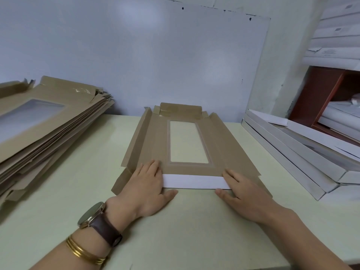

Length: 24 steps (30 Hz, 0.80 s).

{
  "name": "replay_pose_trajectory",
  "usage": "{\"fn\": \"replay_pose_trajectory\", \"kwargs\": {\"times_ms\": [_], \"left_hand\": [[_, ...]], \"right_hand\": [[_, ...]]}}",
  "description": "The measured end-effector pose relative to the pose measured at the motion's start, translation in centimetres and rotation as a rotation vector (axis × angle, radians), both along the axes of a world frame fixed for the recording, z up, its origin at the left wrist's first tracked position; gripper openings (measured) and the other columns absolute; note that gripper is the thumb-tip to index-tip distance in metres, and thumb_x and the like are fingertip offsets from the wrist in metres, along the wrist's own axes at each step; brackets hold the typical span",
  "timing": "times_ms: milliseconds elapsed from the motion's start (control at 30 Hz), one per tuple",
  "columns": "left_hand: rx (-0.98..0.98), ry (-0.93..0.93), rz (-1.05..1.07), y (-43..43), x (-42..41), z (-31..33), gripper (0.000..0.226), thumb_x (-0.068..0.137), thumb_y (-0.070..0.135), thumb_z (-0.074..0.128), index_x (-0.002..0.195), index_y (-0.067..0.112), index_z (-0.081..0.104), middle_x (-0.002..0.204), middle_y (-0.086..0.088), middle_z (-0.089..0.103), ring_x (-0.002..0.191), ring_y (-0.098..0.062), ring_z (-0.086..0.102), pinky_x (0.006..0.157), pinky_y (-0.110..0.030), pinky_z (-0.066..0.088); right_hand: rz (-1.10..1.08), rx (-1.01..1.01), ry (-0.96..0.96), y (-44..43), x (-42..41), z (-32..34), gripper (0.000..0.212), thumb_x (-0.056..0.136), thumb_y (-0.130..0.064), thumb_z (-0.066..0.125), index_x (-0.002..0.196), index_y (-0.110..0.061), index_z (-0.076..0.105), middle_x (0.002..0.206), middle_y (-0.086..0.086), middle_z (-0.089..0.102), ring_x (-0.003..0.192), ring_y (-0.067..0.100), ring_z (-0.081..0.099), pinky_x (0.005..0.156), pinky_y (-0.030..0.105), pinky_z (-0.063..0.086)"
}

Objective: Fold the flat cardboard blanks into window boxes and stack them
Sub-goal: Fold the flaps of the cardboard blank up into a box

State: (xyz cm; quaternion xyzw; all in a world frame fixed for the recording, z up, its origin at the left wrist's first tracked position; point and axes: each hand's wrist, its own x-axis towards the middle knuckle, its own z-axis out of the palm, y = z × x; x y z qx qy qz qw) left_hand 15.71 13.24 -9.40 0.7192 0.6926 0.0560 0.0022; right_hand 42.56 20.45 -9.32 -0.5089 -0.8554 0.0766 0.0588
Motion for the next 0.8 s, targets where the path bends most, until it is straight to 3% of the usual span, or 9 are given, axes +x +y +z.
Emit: {"fn": "replay_pose_trajectory", "kwargs": {"times_ms": [100, 200, 300, 367, 433, 633, 800], "left_hand": [[0.121, -0.012, -0.048, -0.1, 0.0, 0.4, 0.046, 0.095, 0.056, 0.031, 0.113, 0.019, 0.052, 0.126, 0.001, 0.039, 0.120, -0.019, 0.030, 0.104, -0.030, 0.031], [0.150, 0.001, -0.071, 0.0, -0.1, 0.8, 0.038, 0.100, 0.046, 0.030, 0.108, 0.021, 0.058, 0.109, 0.004, 0.046, 0.106, -0.018, 0.040, 0.094, -0.031, 0.038], [0.155, -0.068, -0.061, 0.2, -0.2, 1.2, 0.032, 0.102, 0.035, 0.032, 0.102, 0.017, 0.059, 0.100, 0.001, 0.052, 0.099, -0.021, 0.050, 0.085, -0.034, 0.042], [0.177, -0.104, -0.032, 0.5, -0.2, 1.3, 0.026, 0.102, 0.026, 0.033, 0.100, 0.015, 0.056, 0.096, -0.001, 0.054, 0.094, -0.024, 0.053, 0.079, -0.037, 0.043], [0.192, -0.113, 0.005, 0.8, -0.1, 1.5, 0.019, 0.099, 0.019, 0.034, 0.101, 0.014, 0.053, 0.095, -0.004, 0.058, 0.089, -0.026, 0.055, 0.075, -0.039, 0.044], [0.174, -0.059, 0.109, 2.5, 0.2, 2.4, 0.005, 0.095, 0.020, 0.040, 0.095, 0.019, 0.044, 0.096, -0.002, 0.056, 0.076, -0.025, 0.043, 0.063, -0.033, 0.034], [0.146, 0.245, 0.098, 2.8, 0.8, 3.0, 0.022, 0.088, 0.012, 0.046, 0.103, 0.022, 0.058, 0.101, 0.001, 0.053, 0.095, -0.023, 0.054, 0.066, -0.029, 0.030]], "right_hand": [[0.043, 0.116, 0.069, 0.0, 0.0, 0.2, 0.048, 0.099, -0.048, 0.040, 0.142, -0.027, 0.042, 0.132, -0.009, 0.040, 0.122, 0.010, 0.036, 0.095, 0.025, 0.038], [0.078, 0.197, 0.096, 0.1, -0.1, 0.5, 0.026, 0.101, -0.039, 0.040, 0.116, -0.029, 0.058, 0.099, -0.012, 0.044, 0.098, 0.013, 0.038, 0.079, 0.027, 0.038], [0.099, 0.205, 0.091, 0.6, -0.2, 0.8, 0.025, 0.103, -0.031, 0.036, 0.093, -0.024, 0.057, 0.083, -0.010, 0.047, 0.087, 0.017, 0.040, 0.073, 0.027, 0.028], [0.090, 0.191, 0.083, 0.9, -0.5, 1.1, 0.027, 0.104, -0.028, 0.034, 0.079, -0.025, 0.043, 0.076, -0.008, 0.045, 0.081, 0.019, 0.041, 0.070, 0.030, 0.028], [0.061, 0.161, 0.094, 1.2, -0.8, 1.4, 0.028, 0.104, -0.027, 0.033, 0.076, -0.024, 0.034, 0.075, -0.007, 0.045, 0.080, 0.021, 0.042, 0.071, 0.034, 0.035], [-0.038, 0.143, 0.046, 1.9, -2.3, 2.0, 0.016, 0.102, -0.025, 0.035, 0.089, -0.022, 0.043, 0.087, -0.004, 0.049, 0.089, 0.022, 0.046, 0.079, 0.041, 0.044], [-0.052, 0.207, -0.049, 2.8, -3.2, 1.6, 0.021, 0.101, -0.025, 0.041, 0.114, -0.022, 0.056, 0.117, -0.004, 0.050, 0.109, 0.020, 0.044, 0.088, 0.033, 0.041]]}}
